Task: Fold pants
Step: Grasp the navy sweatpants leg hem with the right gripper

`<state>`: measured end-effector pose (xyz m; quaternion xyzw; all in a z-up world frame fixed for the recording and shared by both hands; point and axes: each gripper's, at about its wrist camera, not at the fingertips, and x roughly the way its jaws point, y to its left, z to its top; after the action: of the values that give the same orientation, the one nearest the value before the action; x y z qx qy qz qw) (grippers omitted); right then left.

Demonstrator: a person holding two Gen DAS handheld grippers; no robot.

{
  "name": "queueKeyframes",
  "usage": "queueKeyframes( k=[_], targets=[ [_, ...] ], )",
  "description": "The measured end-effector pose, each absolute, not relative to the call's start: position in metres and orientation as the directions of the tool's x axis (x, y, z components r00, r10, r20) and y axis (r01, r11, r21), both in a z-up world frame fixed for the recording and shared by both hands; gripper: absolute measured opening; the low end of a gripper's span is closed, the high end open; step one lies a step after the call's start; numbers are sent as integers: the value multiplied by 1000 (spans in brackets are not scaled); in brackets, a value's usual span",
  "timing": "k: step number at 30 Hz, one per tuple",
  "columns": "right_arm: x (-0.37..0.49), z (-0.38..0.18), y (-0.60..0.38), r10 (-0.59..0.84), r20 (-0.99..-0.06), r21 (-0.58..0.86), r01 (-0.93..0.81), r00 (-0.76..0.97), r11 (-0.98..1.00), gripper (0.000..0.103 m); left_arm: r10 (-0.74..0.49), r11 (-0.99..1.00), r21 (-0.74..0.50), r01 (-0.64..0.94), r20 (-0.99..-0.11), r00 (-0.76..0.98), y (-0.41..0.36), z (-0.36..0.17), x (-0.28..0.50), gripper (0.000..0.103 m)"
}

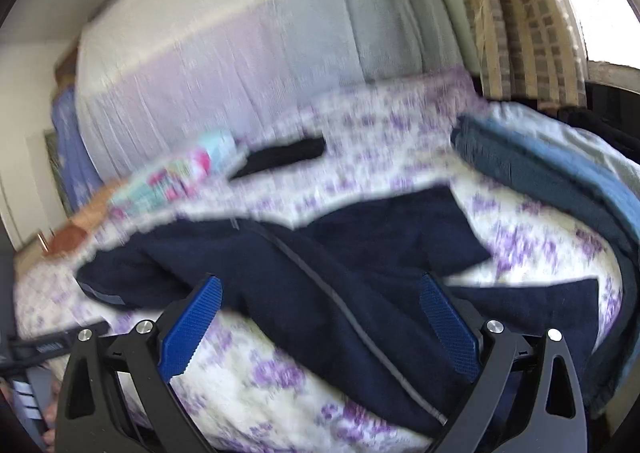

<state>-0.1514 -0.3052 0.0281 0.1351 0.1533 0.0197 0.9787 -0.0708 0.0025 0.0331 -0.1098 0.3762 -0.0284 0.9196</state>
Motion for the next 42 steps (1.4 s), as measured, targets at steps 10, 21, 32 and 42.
queueKeyframes(
  k=[10,21,32,42],
  targets=[
    [-170,2,-406,297,-227,458,-168,927,873,99,-111,950,-292,-108,-642,759,52,37,-75,99],
    [-201,-57,-361,254,-387,6,-273,886,962,89,-48,906,-363,-217,-599,800,104,44,-79,99],
    [-203,-35,-378,313,-362,-26,-345,878,938,9,-51,897,-371,-242,-628,776,109,34,-74,99],
    [-117,83,-411,311,-180,133,-290,933,948,9,31,971,-159,-176,-650,759,126,70,5,99]
  ],
)
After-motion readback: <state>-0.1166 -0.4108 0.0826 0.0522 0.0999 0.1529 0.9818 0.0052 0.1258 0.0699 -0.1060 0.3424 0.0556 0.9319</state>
